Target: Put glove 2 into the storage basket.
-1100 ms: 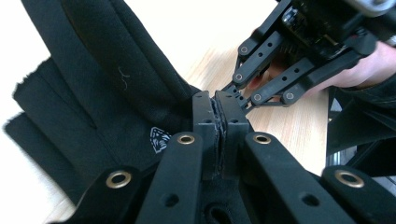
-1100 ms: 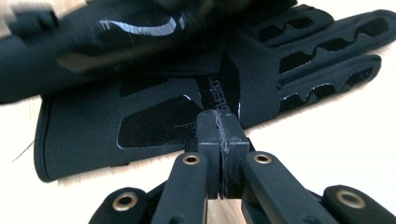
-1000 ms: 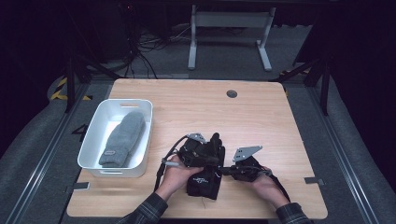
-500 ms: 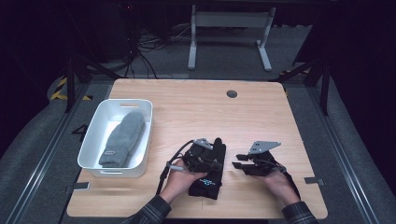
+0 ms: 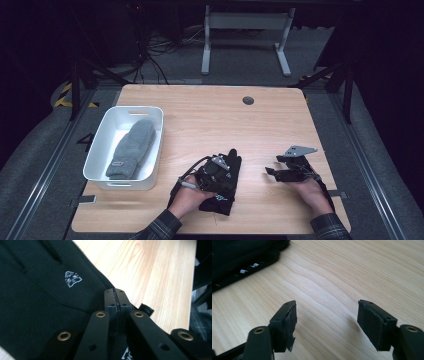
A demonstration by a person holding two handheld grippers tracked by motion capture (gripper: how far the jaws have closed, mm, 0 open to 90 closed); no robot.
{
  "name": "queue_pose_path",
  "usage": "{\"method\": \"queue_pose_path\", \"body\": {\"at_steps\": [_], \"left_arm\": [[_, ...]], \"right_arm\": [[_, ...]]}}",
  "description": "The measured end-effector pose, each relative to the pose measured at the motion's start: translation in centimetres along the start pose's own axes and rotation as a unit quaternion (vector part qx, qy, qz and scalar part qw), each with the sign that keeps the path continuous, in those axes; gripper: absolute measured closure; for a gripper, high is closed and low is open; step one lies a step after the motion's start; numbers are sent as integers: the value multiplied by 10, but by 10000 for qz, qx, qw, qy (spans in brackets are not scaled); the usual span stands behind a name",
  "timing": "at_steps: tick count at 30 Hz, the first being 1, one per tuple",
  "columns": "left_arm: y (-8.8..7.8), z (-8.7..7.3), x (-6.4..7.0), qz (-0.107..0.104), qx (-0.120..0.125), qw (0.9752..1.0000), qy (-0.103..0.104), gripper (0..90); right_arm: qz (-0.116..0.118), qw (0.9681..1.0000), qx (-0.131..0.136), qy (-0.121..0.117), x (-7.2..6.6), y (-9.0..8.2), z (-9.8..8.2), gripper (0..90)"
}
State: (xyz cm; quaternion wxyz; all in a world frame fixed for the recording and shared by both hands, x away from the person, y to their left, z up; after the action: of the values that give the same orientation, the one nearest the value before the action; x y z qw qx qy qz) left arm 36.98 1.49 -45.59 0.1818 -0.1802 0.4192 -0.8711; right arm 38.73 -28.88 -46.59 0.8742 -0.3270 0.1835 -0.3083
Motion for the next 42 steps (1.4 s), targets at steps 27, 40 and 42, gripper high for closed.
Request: {"method": "queue_pose_path", "body": {"at_steps": [27,40,42], "left_arm": [[-45,-20,-41,1264,126,9913,-334,790],[-41,-10,-55,1894,410,9790,-637,237],[-37,-11,-58,1966,303,9778,-662,200]], "right_arm": [[-207,9998,-14,59,7,2,-5,225],[-217,9997,71,49,7,2,-7,223],[-222,9997,73,54,7,2,-7,223]]}}
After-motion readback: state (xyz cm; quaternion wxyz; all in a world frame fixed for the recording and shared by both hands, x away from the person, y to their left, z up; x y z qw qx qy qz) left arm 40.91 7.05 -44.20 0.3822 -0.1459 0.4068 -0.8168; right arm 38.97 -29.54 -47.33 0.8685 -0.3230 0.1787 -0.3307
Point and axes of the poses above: each handheld gripper's, and its own axes: y roughly forward along the jaws, z roughly out of its top, x roughly to its right, the point moved 1 cm from there along y, roughly forward along the jaws, and after that the axes turned 11 degrees about z, right-handed, at the moved point
